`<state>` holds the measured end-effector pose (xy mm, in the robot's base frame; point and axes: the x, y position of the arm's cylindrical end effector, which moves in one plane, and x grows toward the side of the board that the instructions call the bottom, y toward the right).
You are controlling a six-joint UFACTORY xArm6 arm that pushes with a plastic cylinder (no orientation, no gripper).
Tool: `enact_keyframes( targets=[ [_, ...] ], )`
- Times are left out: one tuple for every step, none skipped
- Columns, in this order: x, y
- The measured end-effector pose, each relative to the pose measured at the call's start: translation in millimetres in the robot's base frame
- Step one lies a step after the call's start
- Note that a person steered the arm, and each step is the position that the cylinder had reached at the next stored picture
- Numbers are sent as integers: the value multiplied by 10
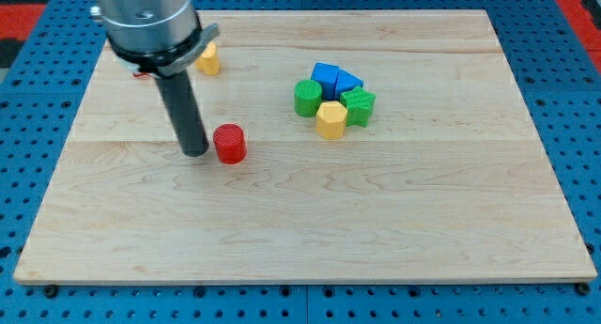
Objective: Push the red circle closer to the green circle
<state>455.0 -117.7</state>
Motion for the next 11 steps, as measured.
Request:
enact_keyframes(
  targets=[
    [-210,304],
    [-312,614],
    [-228,422],
    [14,185],
    [233,332],
    [275,766],
    [85,740],
    [-180,702],
    [-223,707],
    [-161,641],
    [-202,63]
  ],
)
